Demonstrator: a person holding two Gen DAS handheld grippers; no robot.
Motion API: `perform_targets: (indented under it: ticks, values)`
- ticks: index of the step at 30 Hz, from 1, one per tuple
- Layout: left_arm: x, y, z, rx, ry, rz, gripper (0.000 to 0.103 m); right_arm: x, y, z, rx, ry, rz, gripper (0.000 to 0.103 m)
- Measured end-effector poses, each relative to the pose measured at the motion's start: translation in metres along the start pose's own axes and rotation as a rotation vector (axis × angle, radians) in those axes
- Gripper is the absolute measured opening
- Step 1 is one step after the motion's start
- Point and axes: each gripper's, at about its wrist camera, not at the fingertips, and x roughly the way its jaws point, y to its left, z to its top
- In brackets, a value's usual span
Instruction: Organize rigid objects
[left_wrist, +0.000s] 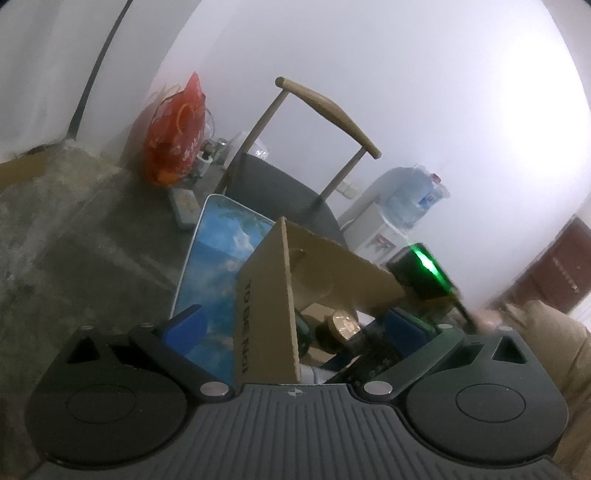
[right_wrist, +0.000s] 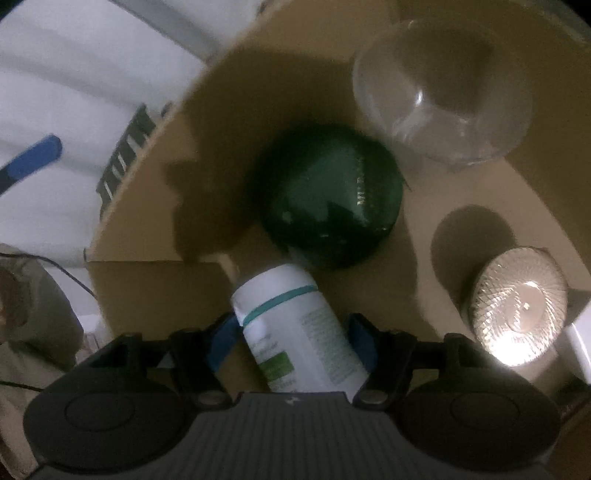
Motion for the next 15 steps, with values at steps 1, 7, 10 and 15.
perform_targets:
  ticks: [1,7,10,15]
  values:
    - [-0.001,0.000,0.000,0.002,-0.004,0.001,0.103,-0.011,-0.002,-0.004,0.002,-0.033,0.019,0.066]
    - [0.004,0.001,0.002,-0.005,0.007,0.009,0.103,-0.069,-0.012,-0.032,0.023,-0.277,0.110,0.060]
    - [0.005,-0.003,0.001,-0.001,0.011,-0.009,0.103,-0.089,-0.016,-0.053,0.045,-0.397,0.128,0.059]
    - [0.009,-0.019,-0.006,0.039,0.036,-0.061,0.103,-0.104,-0.033,-0.087,0.122,-0.608,0.177,0.058]
